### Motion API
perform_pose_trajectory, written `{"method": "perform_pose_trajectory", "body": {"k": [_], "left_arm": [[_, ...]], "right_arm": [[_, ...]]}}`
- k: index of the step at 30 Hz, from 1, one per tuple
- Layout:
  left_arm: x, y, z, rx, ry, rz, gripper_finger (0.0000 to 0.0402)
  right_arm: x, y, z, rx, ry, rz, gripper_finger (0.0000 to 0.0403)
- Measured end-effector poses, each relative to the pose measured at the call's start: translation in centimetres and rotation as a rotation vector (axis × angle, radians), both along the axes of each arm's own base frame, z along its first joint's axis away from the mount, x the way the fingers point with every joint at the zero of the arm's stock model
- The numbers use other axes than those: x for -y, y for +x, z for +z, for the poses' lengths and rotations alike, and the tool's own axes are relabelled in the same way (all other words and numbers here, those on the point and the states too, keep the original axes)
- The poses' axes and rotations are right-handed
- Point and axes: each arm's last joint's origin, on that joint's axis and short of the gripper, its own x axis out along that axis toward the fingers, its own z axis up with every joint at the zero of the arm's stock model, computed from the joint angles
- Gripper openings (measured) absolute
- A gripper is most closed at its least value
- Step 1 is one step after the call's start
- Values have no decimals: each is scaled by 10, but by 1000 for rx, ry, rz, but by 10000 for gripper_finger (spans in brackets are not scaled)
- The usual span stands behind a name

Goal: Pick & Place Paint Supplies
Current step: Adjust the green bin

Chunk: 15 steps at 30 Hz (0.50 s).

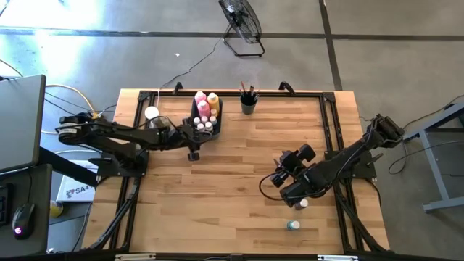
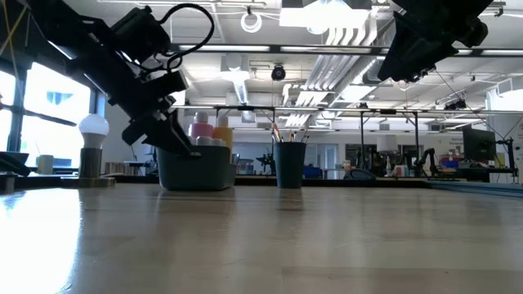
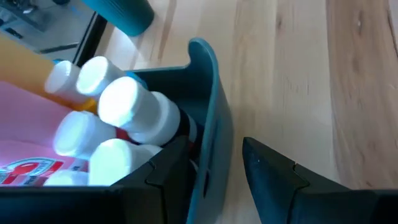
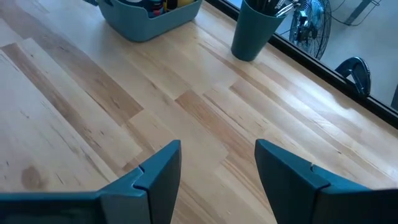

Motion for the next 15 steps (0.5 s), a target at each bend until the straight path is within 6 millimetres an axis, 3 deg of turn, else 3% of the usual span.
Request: {"method": "perform_pose_trajectory", "body": {"k": [11,15], "left_arm": [[-1,3,-8,-25,-6,33,149],[-1,3,-8,-24,-3,36,131]], "right_arm": [[0,0,0,1,0,0,199],[0,0,0,1,1,0,199]]}}
